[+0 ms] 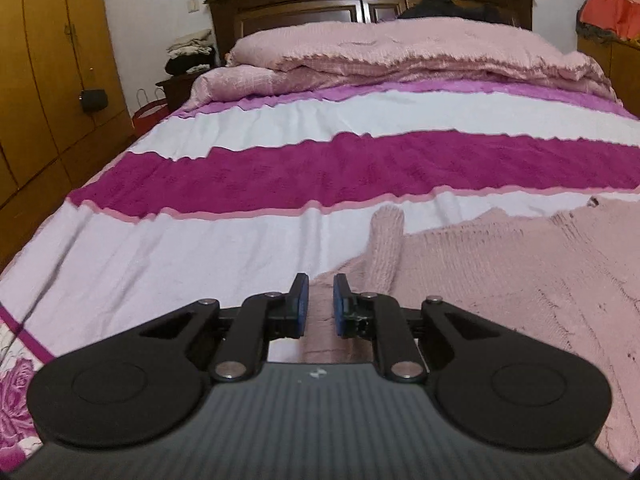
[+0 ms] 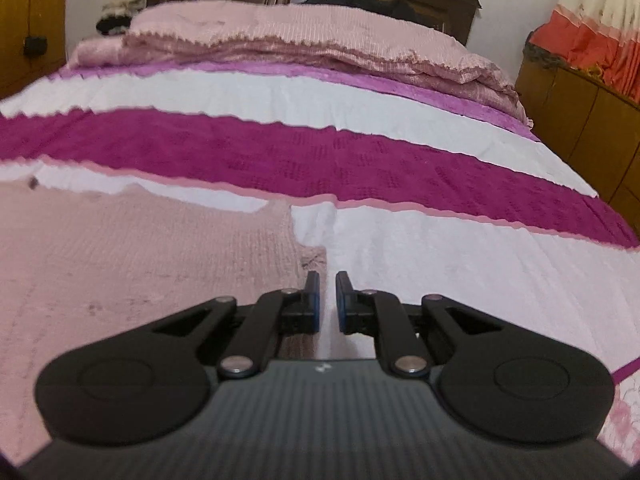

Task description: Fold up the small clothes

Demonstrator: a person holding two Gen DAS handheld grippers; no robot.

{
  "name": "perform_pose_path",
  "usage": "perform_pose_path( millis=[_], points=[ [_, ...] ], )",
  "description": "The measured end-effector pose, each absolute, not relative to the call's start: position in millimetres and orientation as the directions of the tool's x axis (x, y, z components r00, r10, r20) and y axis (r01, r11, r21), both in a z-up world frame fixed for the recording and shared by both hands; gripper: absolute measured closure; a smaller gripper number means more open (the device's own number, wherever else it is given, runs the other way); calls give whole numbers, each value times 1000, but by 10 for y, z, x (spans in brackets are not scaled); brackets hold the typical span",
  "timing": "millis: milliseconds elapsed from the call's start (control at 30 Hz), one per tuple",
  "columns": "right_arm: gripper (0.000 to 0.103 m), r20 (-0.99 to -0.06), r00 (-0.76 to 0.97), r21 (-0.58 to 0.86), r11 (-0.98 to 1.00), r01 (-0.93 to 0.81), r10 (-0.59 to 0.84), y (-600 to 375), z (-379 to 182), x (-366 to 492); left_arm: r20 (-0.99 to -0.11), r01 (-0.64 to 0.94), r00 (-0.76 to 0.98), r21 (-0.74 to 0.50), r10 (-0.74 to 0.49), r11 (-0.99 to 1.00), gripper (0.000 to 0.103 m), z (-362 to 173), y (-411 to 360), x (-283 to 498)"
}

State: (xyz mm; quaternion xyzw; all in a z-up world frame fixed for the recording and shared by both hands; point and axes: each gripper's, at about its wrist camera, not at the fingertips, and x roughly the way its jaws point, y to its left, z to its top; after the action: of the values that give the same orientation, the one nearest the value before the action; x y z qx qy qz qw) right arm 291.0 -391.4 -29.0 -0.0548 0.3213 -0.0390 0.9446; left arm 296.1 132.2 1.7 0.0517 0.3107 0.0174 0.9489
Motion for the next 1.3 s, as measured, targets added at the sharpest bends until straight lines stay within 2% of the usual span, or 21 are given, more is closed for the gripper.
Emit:
perform_pose_path(
  millis=[67,133,200,300,333,400,467,533,567,600,800,1000,1300],
  points=[
    [91,-592,803,-88,996,22,-70,-3921,-226,2802,-572,0,818,91,53,996,83,80,1376,2876],
    [90,-583,812,-59,998,0,-34,-3891,-164,2744,-553,-12,831,76,52,997,68,152,1399,2775],
    [90,-580,814,-30,999,-44,19,-3857,-131,2675,-539,-21,841,56,48,998,59,213,1400,2699],
    [90,-603,794,2,995,-100,81,-3787,-137,2668,-560,3,828,37,18,999,54,196,1352,2689],
    [86,-610,788,5,995,-98,81,-3768,-158,2668,-581,5,813,46,22,999,54,151,1322,2713],
    [59,-619,783,14,997,-81,72,-3744,-206,2664,-619,-3,783,84,55,997,54,31,1266,2766],
    [56,-631,773,34,998,-53,62,-3779,-285,2704,-654,-18,752,114,88,993,54,-117,1241,2817],
    [49,-639,766,55,998,-34,62,-3826,-366,2735,-658,-30,746,121,103,992,48,-212,1252,2822],
    [39,-638,769,56,998,-18,50,-3857,-402,2753,-656,-36,746,133,115,991,47,-217,1249,2813],
    [34,-636,771,60,998,-4,41,-3891,-424,2758,-656,-40,745,136,120,990,47,-213,1258,2804],
    [34,-616,787,201,973,117,33,-4129,-310,2563,-680,34,732,96,41,995,47,74,1228,2542],
    [34,-605,794,295,943,152,61,-4255,-87,2118,-762,71,645,-23,-64,997,47,275,1268,2122],
    [33,-596,789,516,824,234,148,-4382,-51,1586,-818,23,575,-16,-26,1000,47,196,1224,1547]
  ],
)
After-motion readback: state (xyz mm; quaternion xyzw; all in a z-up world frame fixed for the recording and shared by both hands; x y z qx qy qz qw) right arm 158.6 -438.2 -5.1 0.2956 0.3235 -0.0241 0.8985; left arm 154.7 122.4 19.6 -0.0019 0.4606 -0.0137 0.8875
